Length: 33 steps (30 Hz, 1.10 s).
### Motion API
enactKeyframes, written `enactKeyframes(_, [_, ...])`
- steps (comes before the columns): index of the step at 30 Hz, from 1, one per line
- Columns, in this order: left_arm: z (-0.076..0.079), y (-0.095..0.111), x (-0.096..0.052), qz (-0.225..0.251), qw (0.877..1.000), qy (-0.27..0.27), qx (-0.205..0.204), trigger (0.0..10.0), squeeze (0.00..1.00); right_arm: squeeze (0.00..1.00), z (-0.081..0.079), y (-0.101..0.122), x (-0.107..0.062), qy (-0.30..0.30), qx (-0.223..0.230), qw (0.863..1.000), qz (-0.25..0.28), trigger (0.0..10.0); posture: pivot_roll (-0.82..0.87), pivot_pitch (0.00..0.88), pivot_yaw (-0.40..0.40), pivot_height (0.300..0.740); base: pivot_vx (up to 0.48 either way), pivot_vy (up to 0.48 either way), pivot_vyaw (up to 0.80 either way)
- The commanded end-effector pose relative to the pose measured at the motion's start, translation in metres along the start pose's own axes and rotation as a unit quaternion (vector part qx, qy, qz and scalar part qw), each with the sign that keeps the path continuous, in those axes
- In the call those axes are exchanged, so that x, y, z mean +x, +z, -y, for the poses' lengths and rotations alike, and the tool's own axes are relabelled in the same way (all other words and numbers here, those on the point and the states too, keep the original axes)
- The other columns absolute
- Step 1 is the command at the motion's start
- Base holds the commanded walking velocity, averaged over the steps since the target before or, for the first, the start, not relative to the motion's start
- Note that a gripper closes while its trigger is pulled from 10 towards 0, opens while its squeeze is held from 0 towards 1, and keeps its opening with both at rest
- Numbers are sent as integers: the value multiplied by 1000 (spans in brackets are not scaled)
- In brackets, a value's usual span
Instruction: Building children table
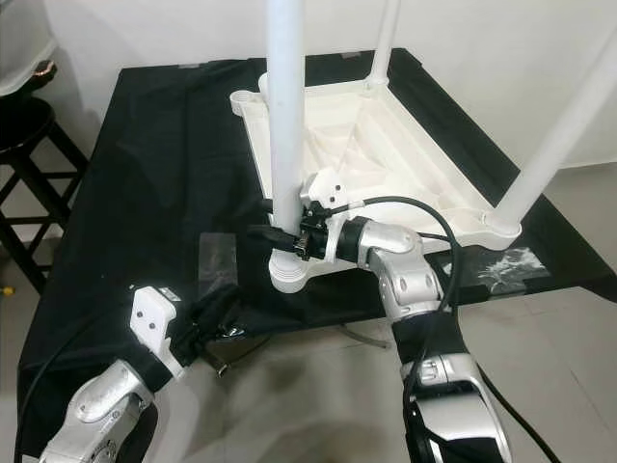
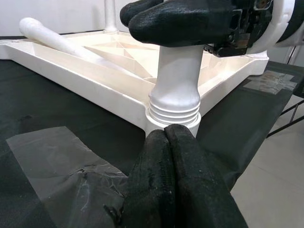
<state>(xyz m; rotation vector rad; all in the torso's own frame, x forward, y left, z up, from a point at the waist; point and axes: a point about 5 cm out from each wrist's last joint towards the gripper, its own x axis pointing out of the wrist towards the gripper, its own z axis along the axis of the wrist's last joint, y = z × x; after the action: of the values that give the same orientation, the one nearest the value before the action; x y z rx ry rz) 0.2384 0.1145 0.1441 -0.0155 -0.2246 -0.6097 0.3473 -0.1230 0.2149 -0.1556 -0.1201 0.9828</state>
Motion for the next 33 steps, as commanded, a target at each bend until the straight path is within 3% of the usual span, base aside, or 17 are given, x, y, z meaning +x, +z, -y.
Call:
enactKeyframes(1, [0, -1, -4, -5, 1000, 2, -3, 10000, 0, 0, 2, -15, -6, -64, 29, 997, -30, 0, -5, 206, 8, 740, 0, 0, 0])
enactKeyframes(2, [-1, -2, -5, -5, 1000, 2, -2, 10000, 0, 0, 3, -30, -10, -287, 75, 954, -34, 0, -26, 209, 6, 740, 0, 0, 0])
enactKeyframes(3, [-1, -2, -5, -5, 1000, 2, -2, 10000, 0, 0, 3, -30, -10, -287, 75, 954, -34, 0, -26, 209, 6, 740, 0, 0, 0])
enactKeyframes(4, [-2, -1, -5, -5, 1000, 3, -4, 10000, 0, 0, -19, -48, -12, -335, 98, 935, -66, 0, -33, 210, 15, 740, 0, 0, 0])
enactKeyframes(5, [-2, -1, -4, -5, 1000, 2, -7, 10000, 0, 0, -37, -58, -12, -351, 91, 928, -85, 0, -33, 210, 15, 740, 0, 0, 0])
enactKeyframes(6, [-3, -2, -4, -6, 1000, 0, -6, 10000, 0, 0, -50, -66, -7, -344, 100, 928, -98, 0, -30, 197, 28, 740, 0, 0, 0])
enactKeyframes(8, [-3, -2, -3, -7, 1000, -2, -4, 10000, 0, 0, -57, -69, -1, -320, 102, 937, -97, 0, -30, 195, 31, 740, 0, 0, 0])
enactKeyframes(12, [-4, -3, -1, -9, 1000, -3, -5, 10000, 0, 0, -50, -58, 12, -313, 46, 945, -84, 0, -24, 187, 25, 740, 0, 0, 0])
enactKeyframes(17, [-5, -4, -2, -6, 1000, 4, -1, 10000, 0, 0, -46, -59, 12, -322, 35, 942, -93, 0, -17, 181, 19, 740, 0, 0, 0])
enactKeyframes(18, [-6, -3, -2, -5, 1000, 8, 0, 10000, 0, 0, -46, -59, 11, -335, 34, 936, -99, 10000, -18, 181, 19, 740, 0, 0, 0])
enactKeyframes(21, [-6, -4, -2, -5, 1000, 9, 0, 10000, 0, 0, -47, -57, 11, -334, 37, 937, -94, 10000, -19, 178, 19, 740, 0, 0, 0])
enactKeyframes(22, [-7, -4, -2, -5, 1000, 10, 0, 10000, 0, 1000, -49, -52, 12, -323, 46, 942, -77, 10000, -21, 176, 21, 740, 0, 0, 0])
enactKeyframes(23, [-6, -4, -2, -5, 1000, 8, -1, 10000, 0, 1000, -52, -46, 15, -286, 55, 955, -54, 10000, -21, 174, 23, 740, 0, 0, 0])
enactKeyframes(27, [-6, -5, -1, -6, 1000, 5, -3, 10000, 0, 1000, -54, -34, 19, -189, 73, 979, -10, 10000, -16, 168, 27, 740, 0, 0, 0])
enactKeyframes(31, [-5, -5, -1, -6, 1000, 4, -3, 10000, 0, 1000, -53, -30, 19, -157, 71, 985, -1, 10000, -15, 168, 26, 740, 0, 0, 0])
enactKeyframes(32, [-5, -5, -1, -6, 1000, 4, -4, 10000, 0, 0, -50, -28, 15, -107, 45, 993, -8, 10000, -9, 161, 26, 740, 0, 0, 0])
enactKeyframes(33, [-4, -6, -1, -7, 1000, 5, -5, 10000, 0, 0, -44, -27, 3, -10, -12, 999, -31, 10000, 2, 155, 26, 740, 0, 0, 0])
